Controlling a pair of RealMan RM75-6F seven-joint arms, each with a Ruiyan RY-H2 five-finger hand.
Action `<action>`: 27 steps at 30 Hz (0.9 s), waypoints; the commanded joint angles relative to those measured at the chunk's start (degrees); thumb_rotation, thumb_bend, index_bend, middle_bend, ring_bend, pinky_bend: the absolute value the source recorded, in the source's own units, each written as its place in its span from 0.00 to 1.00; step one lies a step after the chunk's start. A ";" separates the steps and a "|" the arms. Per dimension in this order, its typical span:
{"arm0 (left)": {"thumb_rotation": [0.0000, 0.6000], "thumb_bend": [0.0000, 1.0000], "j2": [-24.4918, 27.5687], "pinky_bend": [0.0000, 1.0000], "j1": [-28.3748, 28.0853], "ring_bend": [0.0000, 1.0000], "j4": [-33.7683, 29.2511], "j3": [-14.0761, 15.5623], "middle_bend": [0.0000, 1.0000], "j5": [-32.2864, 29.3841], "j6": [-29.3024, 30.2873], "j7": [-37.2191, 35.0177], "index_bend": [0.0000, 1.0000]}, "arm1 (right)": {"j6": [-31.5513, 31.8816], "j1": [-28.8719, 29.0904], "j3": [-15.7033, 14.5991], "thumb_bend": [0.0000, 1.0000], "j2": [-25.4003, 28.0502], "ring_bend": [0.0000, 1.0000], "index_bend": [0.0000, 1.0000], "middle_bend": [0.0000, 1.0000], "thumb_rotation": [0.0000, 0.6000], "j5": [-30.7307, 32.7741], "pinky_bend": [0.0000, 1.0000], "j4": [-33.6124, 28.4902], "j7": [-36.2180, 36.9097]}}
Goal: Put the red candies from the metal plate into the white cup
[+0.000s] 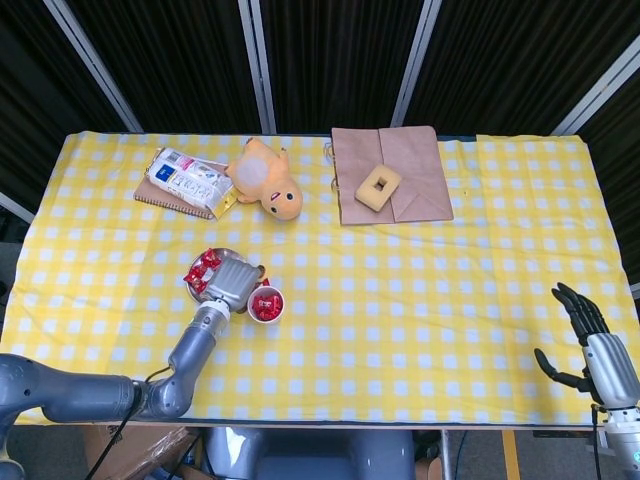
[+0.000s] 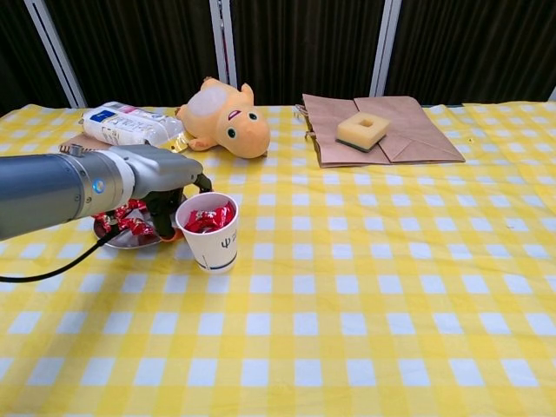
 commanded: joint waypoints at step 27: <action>1.00 0.38 -5.60 0.97 -1.28 0.96 5.80 -0.96 0.91 -2.47 0.91 0.97 0.30 | -0.02 -0.09 -0.02 0.42 0.11 0.00 0.00 0.00 1.00 0.06 0.00 -0.08 0.16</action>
